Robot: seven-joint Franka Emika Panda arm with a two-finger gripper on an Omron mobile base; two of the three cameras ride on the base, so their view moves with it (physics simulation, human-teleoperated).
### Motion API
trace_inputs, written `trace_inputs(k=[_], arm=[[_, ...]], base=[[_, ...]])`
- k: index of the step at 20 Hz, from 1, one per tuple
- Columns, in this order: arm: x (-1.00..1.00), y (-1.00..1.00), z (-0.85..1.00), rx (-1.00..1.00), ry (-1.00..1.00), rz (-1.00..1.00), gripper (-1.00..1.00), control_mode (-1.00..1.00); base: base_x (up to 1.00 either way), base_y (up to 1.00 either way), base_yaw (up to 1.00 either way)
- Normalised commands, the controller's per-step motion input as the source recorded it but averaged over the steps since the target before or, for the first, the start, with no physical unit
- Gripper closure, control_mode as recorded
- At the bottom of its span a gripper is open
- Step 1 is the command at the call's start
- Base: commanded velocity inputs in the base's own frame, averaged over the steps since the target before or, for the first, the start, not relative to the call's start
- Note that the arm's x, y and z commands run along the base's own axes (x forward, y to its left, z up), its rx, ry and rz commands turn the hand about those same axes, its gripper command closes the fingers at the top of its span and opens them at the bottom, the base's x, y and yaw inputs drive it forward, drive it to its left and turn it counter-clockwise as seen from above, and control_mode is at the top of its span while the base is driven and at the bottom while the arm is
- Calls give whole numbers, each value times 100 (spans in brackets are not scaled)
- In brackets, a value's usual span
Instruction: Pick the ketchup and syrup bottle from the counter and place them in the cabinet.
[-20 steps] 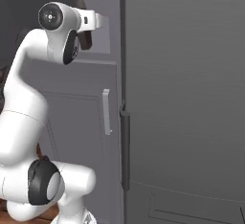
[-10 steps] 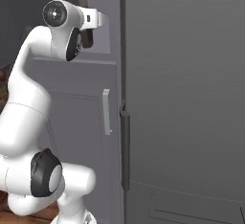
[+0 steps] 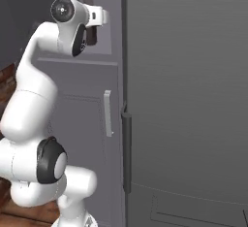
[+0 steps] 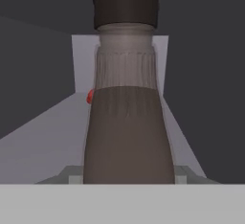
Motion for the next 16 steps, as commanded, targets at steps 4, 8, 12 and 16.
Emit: trace_inputs(k=[4, 8, 12, 16], arm=[[54, 0, -30, 0, 0, 0, 100, -100], [53, 0, -29, 0, -1, 0, 100, -100], [47, 0, -28, 0, -1, 0, 100, -100], [41, 0, -25, 0, -1, 0, -100, -100]], base=[[0, 0, 0], [0, 0, 0], [0, 0, 0], [0, 0, 0]])
